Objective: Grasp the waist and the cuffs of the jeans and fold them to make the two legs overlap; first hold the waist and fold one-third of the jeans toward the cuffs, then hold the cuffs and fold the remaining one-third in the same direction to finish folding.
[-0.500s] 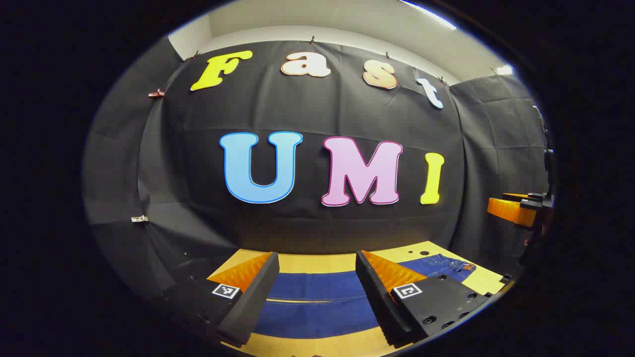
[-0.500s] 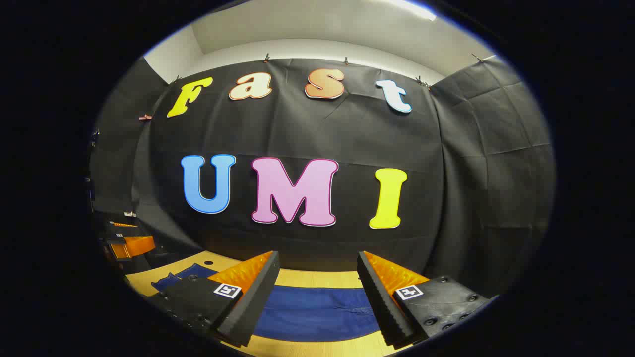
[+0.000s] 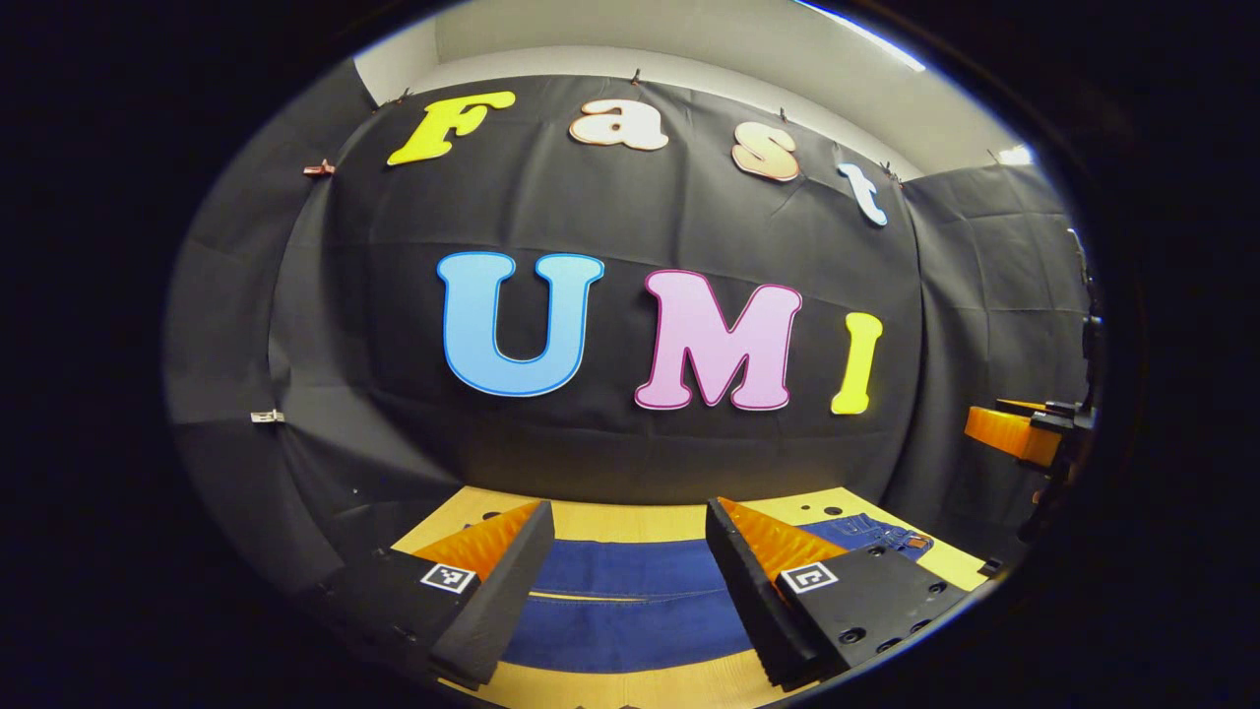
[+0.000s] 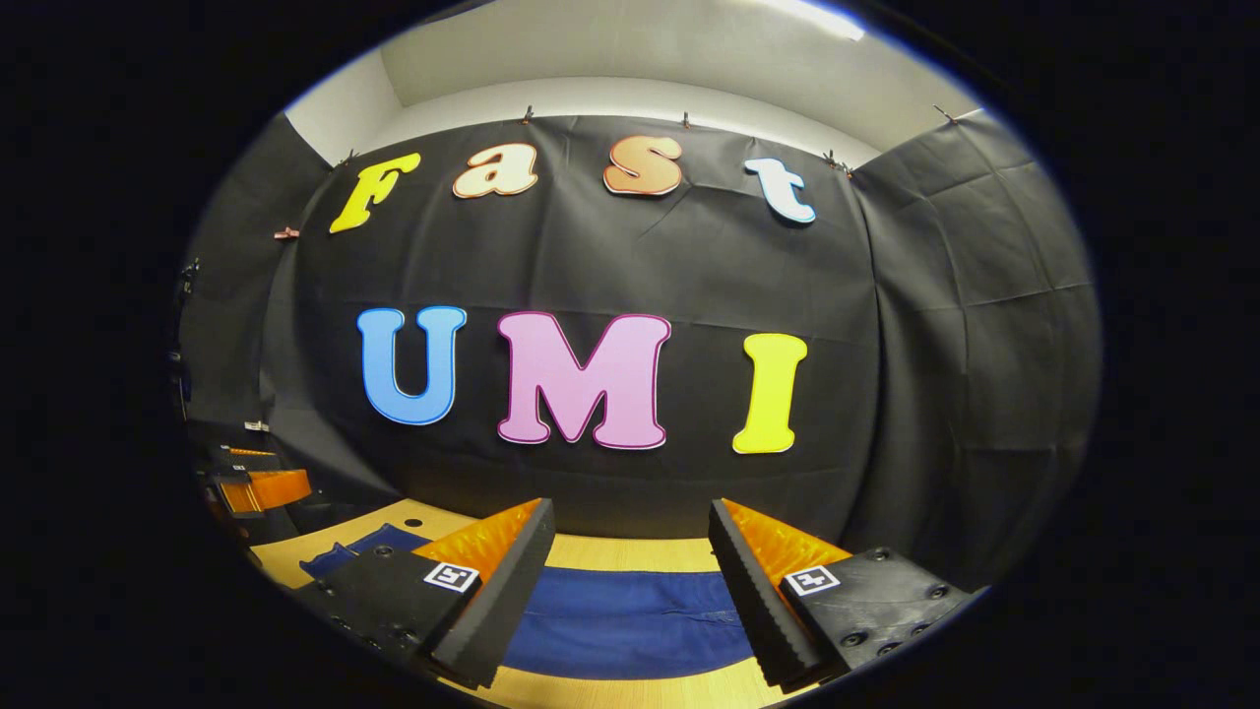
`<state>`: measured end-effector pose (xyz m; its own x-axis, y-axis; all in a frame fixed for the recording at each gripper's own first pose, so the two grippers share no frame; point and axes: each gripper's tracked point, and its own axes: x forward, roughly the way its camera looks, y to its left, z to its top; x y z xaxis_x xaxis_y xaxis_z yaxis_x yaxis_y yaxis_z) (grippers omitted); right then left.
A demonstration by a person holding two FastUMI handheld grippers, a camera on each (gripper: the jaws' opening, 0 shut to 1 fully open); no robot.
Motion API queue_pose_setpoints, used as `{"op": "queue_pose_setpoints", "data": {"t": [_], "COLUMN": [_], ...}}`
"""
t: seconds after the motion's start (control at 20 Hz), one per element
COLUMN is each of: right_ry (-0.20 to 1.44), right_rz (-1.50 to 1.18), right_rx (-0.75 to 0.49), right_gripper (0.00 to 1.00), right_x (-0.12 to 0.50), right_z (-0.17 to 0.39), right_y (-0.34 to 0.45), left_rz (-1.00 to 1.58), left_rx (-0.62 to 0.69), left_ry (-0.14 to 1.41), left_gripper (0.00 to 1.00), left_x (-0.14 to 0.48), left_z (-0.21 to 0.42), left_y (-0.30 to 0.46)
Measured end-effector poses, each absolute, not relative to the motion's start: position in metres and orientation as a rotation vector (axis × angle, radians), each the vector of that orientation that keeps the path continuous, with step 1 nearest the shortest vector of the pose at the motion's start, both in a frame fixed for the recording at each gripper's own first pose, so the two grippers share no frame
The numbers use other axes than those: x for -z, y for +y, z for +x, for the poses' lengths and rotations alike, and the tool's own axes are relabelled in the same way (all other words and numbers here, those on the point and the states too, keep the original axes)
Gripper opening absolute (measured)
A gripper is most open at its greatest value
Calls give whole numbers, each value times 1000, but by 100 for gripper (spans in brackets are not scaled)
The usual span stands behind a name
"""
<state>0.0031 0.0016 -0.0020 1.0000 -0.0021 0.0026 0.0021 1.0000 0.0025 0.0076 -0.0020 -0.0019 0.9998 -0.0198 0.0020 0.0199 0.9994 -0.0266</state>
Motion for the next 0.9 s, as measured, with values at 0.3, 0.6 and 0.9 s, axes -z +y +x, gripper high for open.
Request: {"op": "queue_pose_setpoints", "data": {"t": [0.3,0.6,0.9], "right_ry": [-1,19,62], "right_rz": [-12,-19,-17], "right_rx": [-10,-11,-3], "right_gripper": [96,96,96], "right_x": [4,13,28], "right_z": [6,12,19], "right_y": [6,7,3], "left_rz": [-36,93,463], "left_rx": [19,12,80], "left_ry": [1,49,246], "left_gripper": [96,96,98], "left_x": [6,31,106], "left_z": [15,25,25], "left_y": [1,39,140]}}
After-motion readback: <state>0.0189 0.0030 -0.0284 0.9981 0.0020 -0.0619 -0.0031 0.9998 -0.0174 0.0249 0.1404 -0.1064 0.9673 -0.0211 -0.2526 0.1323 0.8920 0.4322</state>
